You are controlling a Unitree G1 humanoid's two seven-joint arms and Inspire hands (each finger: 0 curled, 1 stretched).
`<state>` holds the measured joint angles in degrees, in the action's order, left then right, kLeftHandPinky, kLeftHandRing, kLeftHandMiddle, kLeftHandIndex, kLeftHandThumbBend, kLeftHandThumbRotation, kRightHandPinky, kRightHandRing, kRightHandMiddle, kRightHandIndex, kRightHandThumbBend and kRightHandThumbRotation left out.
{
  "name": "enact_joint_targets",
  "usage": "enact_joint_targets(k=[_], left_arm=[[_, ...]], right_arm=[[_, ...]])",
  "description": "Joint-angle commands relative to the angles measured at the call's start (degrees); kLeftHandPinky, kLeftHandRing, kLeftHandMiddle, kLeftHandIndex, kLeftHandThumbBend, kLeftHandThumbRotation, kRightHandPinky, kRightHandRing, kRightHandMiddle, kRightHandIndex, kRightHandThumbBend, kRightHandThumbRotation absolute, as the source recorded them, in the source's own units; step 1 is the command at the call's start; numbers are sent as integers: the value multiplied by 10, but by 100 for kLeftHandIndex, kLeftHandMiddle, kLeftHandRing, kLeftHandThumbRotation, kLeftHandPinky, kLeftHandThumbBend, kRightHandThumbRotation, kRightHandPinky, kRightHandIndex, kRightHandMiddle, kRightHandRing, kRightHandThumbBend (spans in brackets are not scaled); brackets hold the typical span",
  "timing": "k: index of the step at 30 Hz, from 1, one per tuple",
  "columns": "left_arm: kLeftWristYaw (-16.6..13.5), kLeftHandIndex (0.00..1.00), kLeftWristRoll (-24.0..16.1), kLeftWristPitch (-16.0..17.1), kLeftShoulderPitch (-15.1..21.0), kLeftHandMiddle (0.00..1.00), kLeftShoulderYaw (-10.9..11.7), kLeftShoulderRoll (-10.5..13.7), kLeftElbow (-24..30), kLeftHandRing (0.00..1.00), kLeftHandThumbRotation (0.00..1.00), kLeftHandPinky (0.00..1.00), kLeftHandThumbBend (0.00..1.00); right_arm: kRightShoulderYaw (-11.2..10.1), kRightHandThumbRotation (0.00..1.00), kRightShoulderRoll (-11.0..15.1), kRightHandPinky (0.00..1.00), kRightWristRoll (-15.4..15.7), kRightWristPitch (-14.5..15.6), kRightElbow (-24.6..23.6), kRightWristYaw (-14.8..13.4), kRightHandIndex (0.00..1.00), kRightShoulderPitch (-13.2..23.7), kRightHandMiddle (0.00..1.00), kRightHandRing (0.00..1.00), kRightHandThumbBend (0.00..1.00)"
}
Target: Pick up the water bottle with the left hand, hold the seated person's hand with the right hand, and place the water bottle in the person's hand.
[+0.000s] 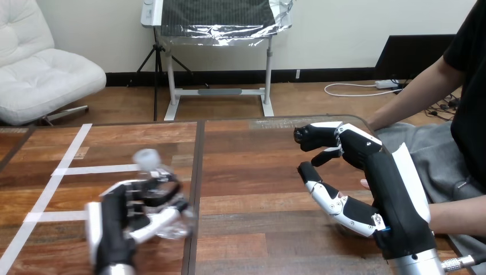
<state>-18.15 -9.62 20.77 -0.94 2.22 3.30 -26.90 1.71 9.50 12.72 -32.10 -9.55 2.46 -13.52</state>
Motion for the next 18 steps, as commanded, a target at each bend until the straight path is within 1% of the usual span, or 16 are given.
enact_joint_targets(k=[1, 4, 10, 14, 18], left_arm=[[7, 46, -19, 16, 30, 44, -24, -11, 101, 39, 0, 34, 73], [10, 46, -22, 12, 26, 44, -31, -18, 115, 38, 0, 34, 73], [23, 46, -20, 23, 20, 44, -43, -26, 132, 39, 0, 34, 71], [27, 47, -26, 12, 14, 44, -52, -32, 153, 39, 0, 34, 71], [33, 47, -26, 8, 8, 44, -56, -40, 170, 39, 0, 34, 69]], right_arm=[[-8, 0, 5, 53, -9, -9, -6, -3, 66, 28, 68, 66, 41], [-9, 0, 5, 53, -8, -8, -6, -4, 66, 28, 68, 66, 42], [-10, 0, 6, 52, -7, -7, -5, -4, 66, 29, 68, 65, 43], [-12, 0, 7, 52, -7, -7, -3, -4, 66, 31, 68, 65, 44], [-14, 0, 8, 51, -6, -5, -3, -4, 66, 33, 69, 64, 46]])
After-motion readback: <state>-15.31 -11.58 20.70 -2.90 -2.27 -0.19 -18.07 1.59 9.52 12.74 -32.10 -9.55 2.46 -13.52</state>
